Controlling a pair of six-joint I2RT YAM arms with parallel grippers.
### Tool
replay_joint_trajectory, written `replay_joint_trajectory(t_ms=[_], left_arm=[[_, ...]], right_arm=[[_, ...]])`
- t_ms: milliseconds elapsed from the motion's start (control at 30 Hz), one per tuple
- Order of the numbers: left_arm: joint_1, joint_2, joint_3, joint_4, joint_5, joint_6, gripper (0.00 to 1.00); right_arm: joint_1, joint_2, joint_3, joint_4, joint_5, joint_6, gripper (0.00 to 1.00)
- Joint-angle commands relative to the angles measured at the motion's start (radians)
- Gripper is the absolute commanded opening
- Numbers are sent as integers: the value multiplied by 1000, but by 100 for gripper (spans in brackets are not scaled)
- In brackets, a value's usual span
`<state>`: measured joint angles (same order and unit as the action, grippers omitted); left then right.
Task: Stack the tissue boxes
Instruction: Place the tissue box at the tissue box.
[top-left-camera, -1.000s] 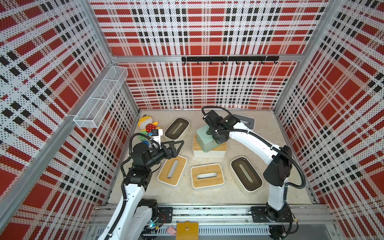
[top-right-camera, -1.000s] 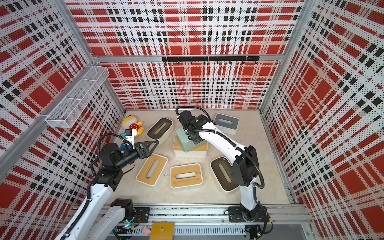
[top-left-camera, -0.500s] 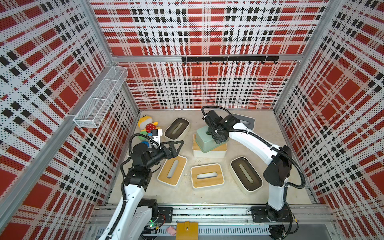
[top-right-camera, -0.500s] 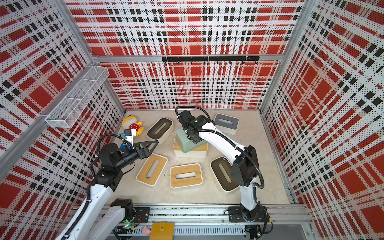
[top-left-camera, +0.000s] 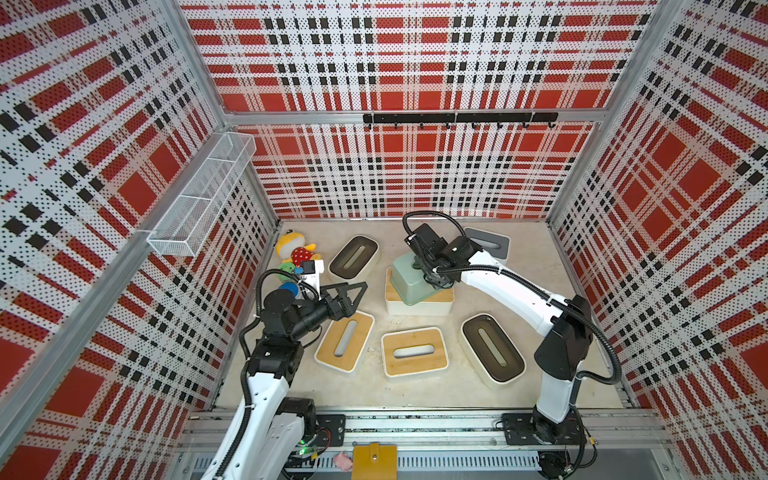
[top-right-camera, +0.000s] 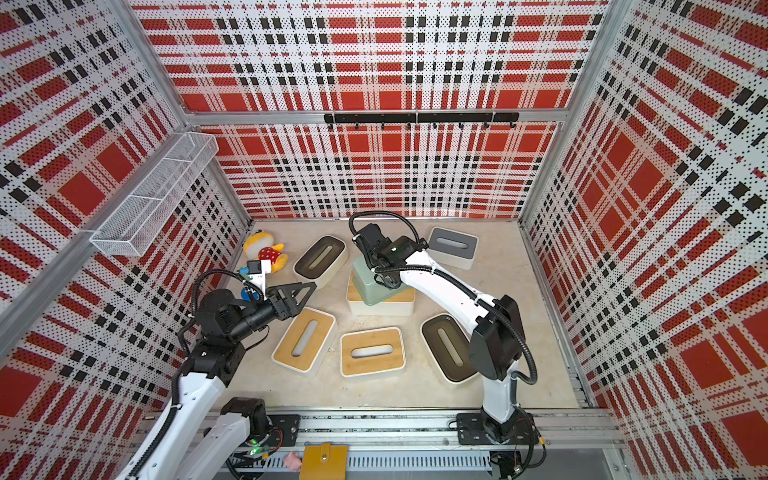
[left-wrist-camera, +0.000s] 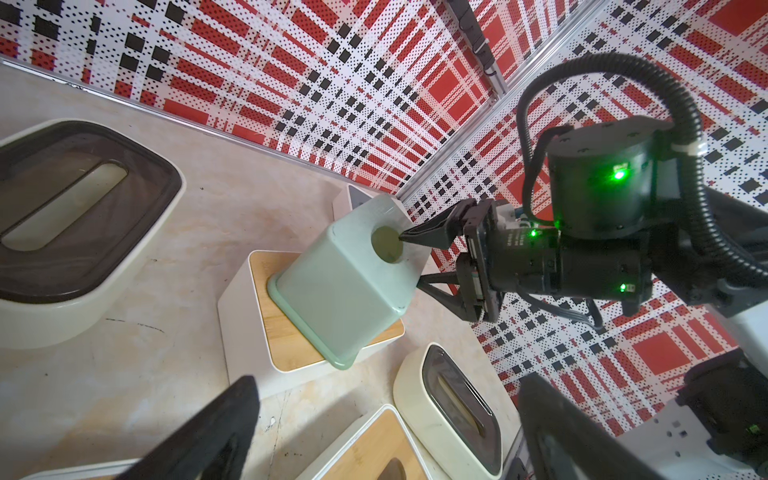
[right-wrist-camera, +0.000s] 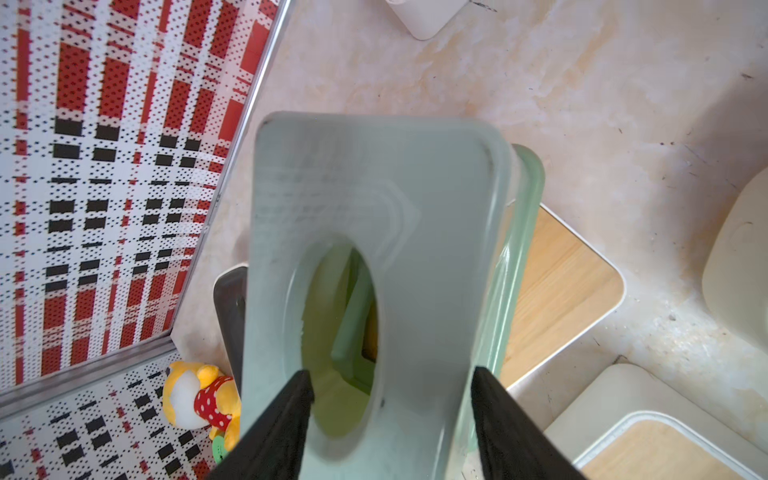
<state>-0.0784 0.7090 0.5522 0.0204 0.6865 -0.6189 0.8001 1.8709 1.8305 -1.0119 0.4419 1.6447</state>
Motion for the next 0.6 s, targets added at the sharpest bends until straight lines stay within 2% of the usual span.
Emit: replay_joint_trajectory(t_ms=[0,333,467,567], left_arm=[[-4,-18,-4,-6,-16,23,99],[-8,21,11,-33,-24,30,99],[-7,19,8,-46,-42,34,99],[-26,26,15,-65,-49,41,99]], right_arm=[[10,-31,27,41,46,-38,65],[27,-65,64,13,116,-9,65],[44,-127,0,39,133,-15,65],[56,-200,-61,63,198,-89,65]])
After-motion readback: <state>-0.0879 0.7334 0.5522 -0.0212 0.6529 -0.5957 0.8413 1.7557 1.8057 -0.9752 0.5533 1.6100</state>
